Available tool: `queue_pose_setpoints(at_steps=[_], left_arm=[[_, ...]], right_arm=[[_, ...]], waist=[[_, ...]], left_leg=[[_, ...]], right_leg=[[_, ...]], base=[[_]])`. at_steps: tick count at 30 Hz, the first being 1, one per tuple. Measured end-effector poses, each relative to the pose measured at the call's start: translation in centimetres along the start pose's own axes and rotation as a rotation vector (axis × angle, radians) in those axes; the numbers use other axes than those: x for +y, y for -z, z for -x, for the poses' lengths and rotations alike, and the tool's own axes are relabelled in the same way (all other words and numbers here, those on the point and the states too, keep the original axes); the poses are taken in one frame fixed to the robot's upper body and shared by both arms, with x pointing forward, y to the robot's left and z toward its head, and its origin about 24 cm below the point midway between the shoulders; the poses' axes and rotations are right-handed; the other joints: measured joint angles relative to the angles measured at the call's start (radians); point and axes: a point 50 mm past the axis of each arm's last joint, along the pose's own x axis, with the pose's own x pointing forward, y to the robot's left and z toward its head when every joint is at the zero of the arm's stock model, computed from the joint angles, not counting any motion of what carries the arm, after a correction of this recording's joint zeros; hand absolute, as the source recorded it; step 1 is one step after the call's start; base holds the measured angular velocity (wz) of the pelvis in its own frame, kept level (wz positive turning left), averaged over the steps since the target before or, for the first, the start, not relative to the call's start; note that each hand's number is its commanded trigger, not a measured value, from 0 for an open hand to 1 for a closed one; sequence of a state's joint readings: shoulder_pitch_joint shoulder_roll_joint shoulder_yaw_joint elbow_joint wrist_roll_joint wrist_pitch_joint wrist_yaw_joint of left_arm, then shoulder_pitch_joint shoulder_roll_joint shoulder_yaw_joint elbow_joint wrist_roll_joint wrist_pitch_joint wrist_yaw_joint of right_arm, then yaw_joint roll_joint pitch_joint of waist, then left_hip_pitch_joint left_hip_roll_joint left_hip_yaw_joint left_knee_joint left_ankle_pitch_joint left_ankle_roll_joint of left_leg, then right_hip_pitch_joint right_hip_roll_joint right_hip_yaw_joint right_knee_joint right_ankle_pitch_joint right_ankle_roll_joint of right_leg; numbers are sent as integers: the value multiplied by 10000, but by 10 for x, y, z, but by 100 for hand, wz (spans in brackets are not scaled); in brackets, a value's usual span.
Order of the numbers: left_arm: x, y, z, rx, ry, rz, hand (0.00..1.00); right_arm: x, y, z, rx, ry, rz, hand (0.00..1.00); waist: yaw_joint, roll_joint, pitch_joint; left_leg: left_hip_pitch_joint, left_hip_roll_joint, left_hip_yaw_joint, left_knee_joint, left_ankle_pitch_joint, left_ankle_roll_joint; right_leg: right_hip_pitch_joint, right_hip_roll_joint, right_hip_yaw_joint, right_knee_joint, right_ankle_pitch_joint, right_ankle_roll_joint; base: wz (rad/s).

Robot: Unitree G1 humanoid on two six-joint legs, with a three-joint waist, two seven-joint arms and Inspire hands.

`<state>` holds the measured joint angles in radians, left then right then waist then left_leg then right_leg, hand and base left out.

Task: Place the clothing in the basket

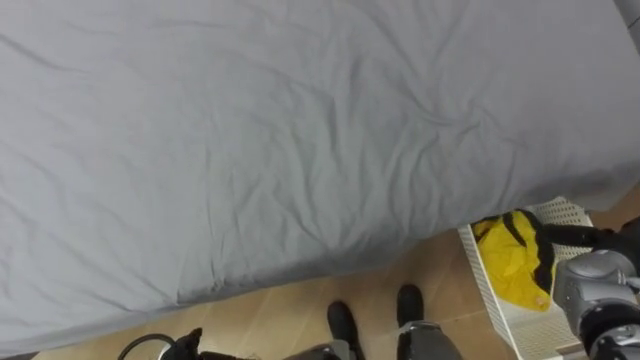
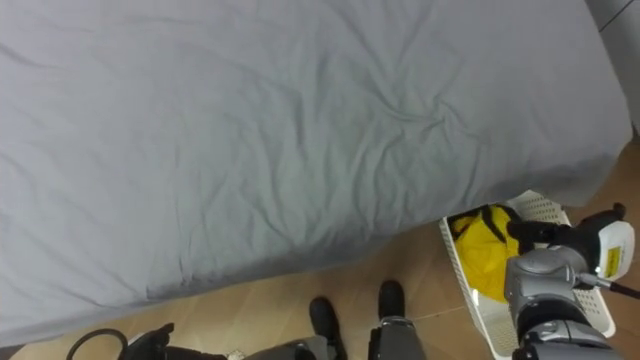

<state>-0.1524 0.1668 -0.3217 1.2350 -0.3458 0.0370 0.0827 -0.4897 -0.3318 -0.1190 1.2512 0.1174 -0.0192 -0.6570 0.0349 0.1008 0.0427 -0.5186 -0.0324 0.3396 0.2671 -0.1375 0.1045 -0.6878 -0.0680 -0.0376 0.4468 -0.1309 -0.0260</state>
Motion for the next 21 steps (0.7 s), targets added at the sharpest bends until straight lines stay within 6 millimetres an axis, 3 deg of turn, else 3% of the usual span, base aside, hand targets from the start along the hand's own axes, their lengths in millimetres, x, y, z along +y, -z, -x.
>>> queue_pose_setpoints(at_steps=[12, 16, 18, 21], left_arm=[[0, 0, 0, -10, 109, 197, 0], [0, 2, 0, -19, 245, 217, 0], [0, 2, 0, -17, 242, 200, 0], [0, 7, 1, 2, 214, 256, 0]], right_arm=[[-8, -2, -4, -85, 424, -31, 0], [-8, -1, -4, -48, 405, -245, 0], [-9, 6, -3, 224, 301, -512, 0], [-13, 37, 0, 1086, 74, -598, 0]], waist=[[4, 76, -13], [20, 98, -28], [0, 97, -33], [-95, 51, -94]], left_leg=[[346, 36, 141, -140, -10, 10], [1019, 52, 157, -448, -26, -21], [1402, 71, 99, -606, -14, -41], [2130, 70, -153, -787, -17, -59]], right_leg=[[338, 89, 91, -170, 76, 41], [956, 164, 70, -375, 67, 39], [1419, 206, 24, -618, 65, 38], [2307, 207, -222, -911, 38, 54]], base=[[-3], [-5], [4], [21]])
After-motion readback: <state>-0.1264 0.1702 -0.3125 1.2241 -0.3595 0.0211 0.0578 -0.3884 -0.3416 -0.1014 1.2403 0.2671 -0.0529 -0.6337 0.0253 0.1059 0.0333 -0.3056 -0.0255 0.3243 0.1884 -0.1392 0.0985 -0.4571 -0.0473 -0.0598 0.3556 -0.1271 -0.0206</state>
